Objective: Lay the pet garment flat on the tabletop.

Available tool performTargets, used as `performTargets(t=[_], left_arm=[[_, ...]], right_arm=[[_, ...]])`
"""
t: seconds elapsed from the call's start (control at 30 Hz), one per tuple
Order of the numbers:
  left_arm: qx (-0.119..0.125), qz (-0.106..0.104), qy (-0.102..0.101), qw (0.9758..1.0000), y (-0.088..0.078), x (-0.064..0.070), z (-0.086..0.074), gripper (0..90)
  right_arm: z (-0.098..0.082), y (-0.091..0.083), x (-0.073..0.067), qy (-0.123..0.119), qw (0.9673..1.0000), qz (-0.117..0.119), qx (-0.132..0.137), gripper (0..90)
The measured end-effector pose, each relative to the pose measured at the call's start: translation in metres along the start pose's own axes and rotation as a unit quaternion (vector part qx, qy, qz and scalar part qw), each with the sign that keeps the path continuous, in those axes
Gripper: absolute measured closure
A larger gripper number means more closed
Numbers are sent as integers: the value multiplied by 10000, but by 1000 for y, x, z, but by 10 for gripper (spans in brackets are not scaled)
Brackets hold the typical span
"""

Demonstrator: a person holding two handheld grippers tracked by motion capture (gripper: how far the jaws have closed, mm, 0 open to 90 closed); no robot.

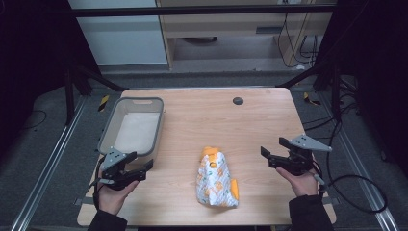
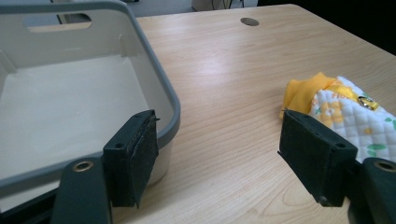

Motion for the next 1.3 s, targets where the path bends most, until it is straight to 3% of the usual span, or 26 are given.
performTargets(t=[0.63,0.87,1.3], left_arm=[[-122,-307,202,9993,35,33,15,279],[-279,-459,324,9980,52,49,12,281],[-538,-623,461,9955,73,64,0,300]], right_arm=[[16,30,-26,-227,9993,294,-45,206],[10,47,-37,-282,9986,410,-181,228],[-9,71,-56,-397,9948,729,-589,257]])
Point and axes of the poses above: each handheld gripper's, and its own axes: y roughly forward along the jaws, z roughly out of its top, x roughly to its right, the point moved 6 cm from there along y, roughly forward along the jaws, and after that the axes turned 1 degree about z, right-handed, at the moved point
